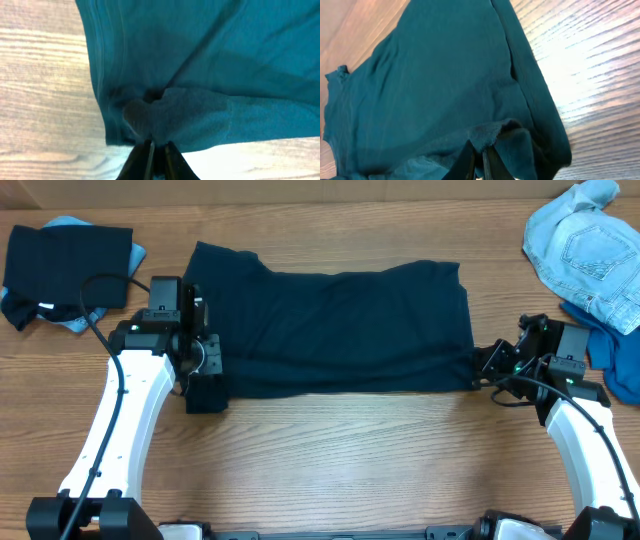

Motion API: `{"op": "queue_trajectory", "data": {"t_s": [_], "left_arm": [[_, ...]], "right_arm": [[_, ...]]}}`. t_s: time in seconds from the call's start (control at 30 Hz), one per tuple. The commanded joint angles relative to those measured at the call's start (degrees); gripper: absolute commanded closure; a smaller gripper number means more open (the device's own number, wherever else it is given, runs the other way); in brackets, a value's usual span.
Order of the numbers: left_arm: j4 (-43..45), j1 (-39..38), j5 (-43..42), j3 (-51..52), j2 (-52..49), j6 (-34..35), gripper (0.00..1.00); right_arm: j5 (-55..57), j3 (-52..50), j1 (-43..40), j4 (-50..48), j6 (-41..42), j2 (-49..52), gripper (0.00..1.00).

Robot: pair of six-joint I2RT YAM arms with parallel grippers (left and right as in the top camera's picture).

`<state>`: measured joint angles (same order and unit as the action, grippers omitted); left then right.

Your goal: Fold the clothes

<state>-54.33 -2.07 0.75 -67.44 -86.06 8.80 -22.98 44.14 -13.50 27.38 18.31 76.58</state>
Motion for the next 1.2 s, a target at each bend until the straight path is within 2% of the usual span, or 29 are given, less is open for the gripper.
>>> {"op": "queue_trajectory", "data": {"t_s": [0.0, 0.03, 0.07, 0.1, 0.17, 0.3, 0.37, 0.5, 0.57, 0.67, 0.9, 1.17], "left_arm": [[1.38, -0.11, 1.20, -0.81, -0.55, -1.55, 0.86], [1.62, -0.11, 1.20, -0.81, -0.57, -1.79, 0.85], [1.73, -0.11, 1.20, -0.81, -0.63, -2.10, 0.84], [1.77, -0.11, 1.27, -0.81, -0.74, -2.56, 0.83], [1.81, -0.11, 2.49, -0.81, -0.85, -2.58, 0.81], [2.34, -0.09, 2.86, -0.81, -0.85, -2.89, 0.79], [2.10, -0.11, 2.51, -0.81, -0.85, -3.04, 0.80], [0.52, -0.11, -0.57, -0.81, -0.83, -3.04, 0.81], [0.35, -0.13, -3.26, -0.81, -0.85, -3.04, 0.81], [0.42, -0.24, -7.37, -0.81, -0.85, -3.02, 0.83], [0.33, -2.08, -10.86, -0.81, -0.83, -3.26, 0.84], [0.15, -6.64, -10.82, -0.81, -0.83, -3.48, 0.82]], "right_arm": [[-0.04, 1.75, -0.09, -0.72, 1.42, 0.07, 0.93], [-0.04, 1.75, -0.09, -0.70, 1.42, 0.17, 0.88], [-0.04, 1.75, -0.09, -0.72, 1.42, 0.33, 0.76], [-0.04, 1.75, -0.09, -0.68, 1.42, 0.55, 0.69], [-0.04, 1.75, -0.09, -0.28, 1.40, 1.03, 0.45], [-0.04, 1.75, -0.09, -0.37, 1.40, 1.97, 0.39], [-0.31, 1.75, -0.09, -0.28, 1.36, 1.99, 0.44], [-2.38, 1.75, 0.96, 0.83, 0.72, 1.99, 0.67], [-2.14, 1.75, 2.54, 0.66, 0.28, 2.27, 0.70], [-1.62, 1.75, 5.31, 0.07, 0.37, 4.46, 0.81], [-1.07, 1.75, 7.10, -2.58, 1.44, 14.08, 0.89], [-2.58, 1.75, 7.13, -11.78, 2.51, 17.62, 0.89]]}}
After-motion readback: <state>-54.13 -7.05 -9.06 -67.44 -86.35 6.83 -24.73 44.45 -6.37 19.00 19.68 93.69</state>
